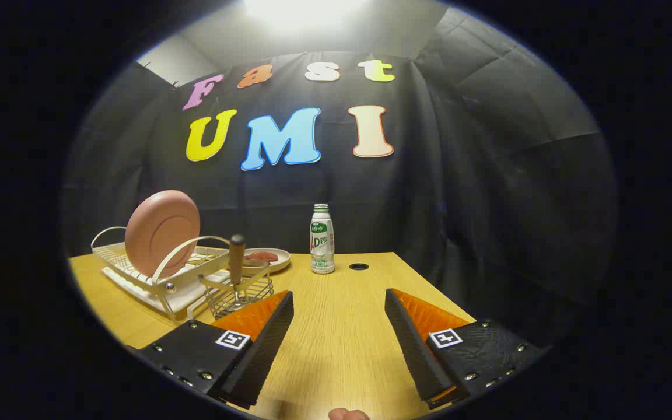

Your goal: Take the plate from the dish rack, then take the spoon from the basket and place it into the plate.

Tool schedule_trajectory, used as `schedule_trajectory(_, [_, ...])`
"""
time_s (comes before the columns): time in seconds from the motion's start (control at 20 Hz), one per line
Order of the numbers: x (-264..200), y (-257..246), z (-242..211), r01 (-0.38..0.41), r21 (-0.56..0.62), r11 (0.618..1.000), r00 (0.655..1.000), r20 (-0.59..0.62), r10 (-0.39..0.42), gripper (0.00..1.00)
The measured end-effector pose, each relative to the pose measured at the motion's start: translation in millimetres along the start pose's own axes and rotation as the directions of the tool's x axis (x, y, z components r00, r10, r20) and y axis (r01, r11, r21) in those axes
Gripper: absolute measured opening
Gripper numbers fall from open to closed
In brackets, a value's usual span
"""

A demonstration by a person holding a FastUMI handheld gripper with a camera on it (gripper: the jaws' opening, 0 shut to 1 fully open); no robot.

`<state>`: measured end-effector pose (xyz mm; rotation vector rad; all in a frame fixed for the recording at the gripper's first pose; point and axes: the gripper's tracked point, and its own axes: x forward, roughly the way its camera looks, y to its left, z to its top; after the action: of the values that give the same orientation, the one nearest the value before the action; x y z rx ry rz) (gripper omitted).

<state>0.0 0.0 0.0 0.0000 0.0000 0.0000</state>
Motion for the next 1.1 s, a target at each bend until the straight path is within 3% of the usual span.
schedule_trajectory(0.35, [29,-15,9,0.038,0.012,0.999,0.999,-0.006,-0.038,0.96])
schedule_trajectory(0.7, [6,-27,94,0.093,-0.037,0.995,0.996,-0.009,-0.094,0.96])
schedule_trajectory(1.1, [-27,36,183,0.058,-0.013,0.998,0.998,-0.003,-0.058,0.96])
